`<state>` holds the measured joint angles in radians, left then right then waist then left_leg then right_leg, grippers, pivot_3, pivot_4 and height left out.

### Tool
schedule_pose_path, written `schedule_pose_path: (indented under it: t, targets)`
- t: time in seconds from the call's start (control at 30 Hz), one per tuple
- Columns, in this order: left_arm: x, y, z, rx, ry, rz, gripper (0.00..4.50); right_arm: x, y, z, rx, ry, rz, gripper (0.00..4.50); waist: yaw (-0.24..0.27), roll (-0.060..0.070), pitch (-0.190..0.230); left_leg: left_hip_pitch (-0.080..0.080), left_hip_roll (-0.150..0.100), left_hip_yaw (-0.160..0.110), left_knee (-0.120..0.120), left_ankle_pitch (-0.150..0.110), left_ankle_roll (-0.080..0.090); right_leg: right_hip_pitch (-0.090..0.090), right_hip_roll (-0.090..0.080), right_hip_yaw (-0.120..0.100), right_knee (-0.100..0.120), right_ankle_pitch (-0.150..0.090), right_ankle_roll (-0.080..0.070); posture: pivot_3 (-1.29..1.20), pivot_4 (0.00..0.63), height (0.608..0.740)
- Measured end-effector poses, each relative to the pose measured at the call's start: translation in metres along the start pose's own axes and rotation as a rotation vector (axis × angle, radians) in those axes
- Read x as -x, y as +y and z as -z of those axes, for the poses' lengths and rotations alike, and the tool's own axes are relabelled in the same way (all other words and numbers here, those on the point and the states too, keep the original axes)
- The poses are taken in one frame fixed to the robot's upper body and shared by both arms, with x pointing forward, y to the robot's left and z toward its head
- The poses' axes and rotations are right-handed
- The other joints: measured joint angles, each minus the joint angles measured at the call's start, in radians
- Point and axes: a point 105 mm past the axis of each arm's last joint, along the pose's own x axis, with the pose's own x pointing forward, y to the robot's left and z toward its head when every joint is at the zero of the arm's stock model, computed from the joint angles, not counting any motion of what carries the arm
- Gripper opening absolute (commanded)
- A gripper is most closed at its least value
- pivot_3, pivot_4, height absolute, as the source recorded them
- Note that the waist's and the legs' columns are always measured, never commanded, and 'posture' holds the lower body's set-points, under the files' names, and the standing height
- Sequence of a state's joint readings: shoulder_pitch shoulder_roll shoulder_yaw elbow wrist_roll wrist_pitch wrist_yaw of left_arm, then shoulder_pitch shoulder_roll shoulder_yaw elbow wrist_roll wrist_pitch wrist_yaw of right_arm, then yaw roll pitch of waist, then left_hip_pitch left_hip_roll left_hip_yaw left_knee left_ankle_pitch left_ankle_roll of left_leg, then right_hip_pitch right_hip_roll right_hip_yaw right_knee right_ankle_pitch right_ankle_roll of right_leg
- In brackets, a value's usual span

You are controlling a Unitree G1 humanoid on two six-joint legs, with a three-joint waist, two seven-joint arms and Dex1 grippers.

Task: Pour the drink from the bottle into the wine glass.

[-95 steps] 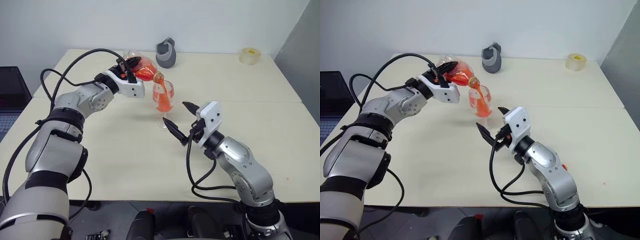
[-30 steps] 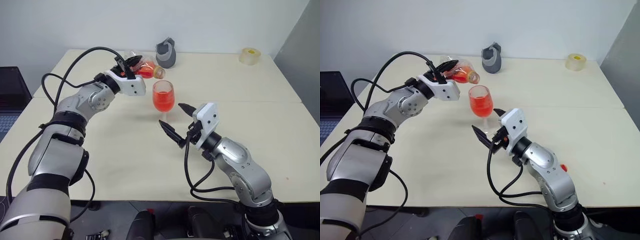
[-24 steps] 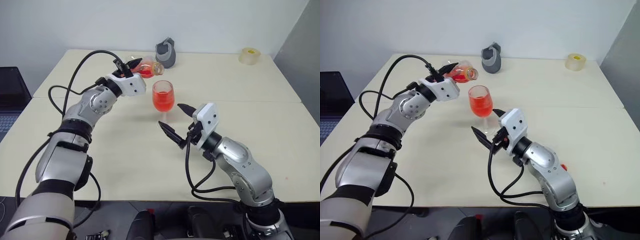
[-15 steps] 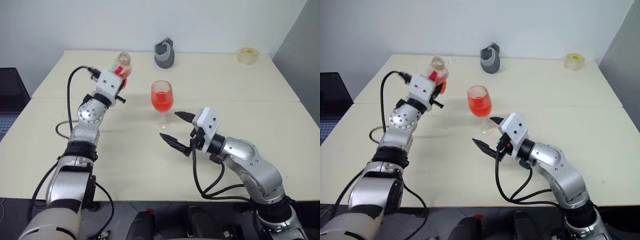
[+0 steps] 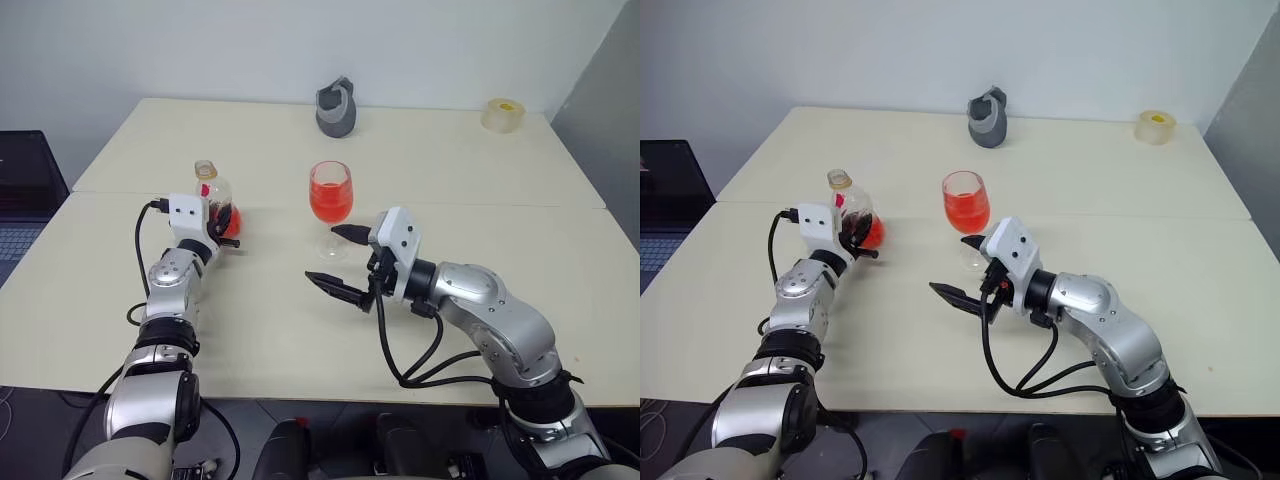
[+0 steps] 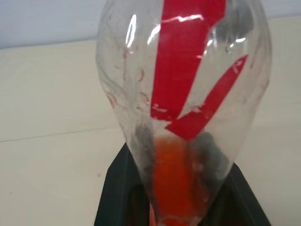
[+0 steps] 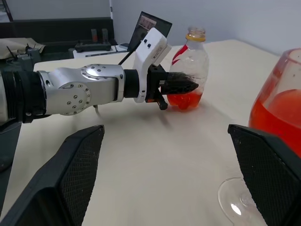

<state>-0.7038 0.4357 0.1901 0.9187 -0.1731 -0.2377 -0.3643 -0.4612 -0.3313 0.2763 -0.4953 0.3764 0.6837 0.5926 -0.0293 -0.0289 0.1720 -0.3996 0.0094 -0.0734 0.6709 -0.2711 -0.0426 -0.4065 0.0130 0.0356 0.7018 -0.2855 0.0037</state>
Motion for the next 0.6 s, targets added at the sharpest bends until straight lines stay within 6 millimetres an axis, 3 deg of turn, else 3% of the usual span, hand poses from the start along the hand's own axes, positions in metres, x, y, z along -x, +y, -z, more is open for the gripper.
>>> schedule_pose_path:
  t: [0.23,0.47,0.6]
  targets:
    - [0.001,0.001,0.003,0.052,-0.016,-0.008,4.35,0.001,0.0,0.0,0.014,0.011,-0.015,4.5,0.0,0.0,0.0,0.0,0.0,0.0,0.0,0.0,0.0,0.0,0.0,0.0,0.0,0.0,0.0,0.0,0.15,0.74]
    - [0.017,0.0,0.01,0.058,-0.032,-0.003,4.47,0.003,-0.002,-0.001,0.017,0.013,-0.006,4.5,-0.003,0.0,0.0,0.001,0.001,0.0,-0.002,0.0,0.0,0.0,0.0,0.001,0.0,0.0,0.0,0.0,0.15,0.74]
    - [0.042,0.013,0.016,0.044,-0.011,-0.086,4.47,0.016,-0.008,0.017,-0.061,0.029,0.095,4.5,-0.003,-0.001,-0.002,0.001,0.001,0.001,-0.003,0.0,0.0,0.0,0.0,0.002,-0.001,0.0,0.0,0.0,0.15,0.74]
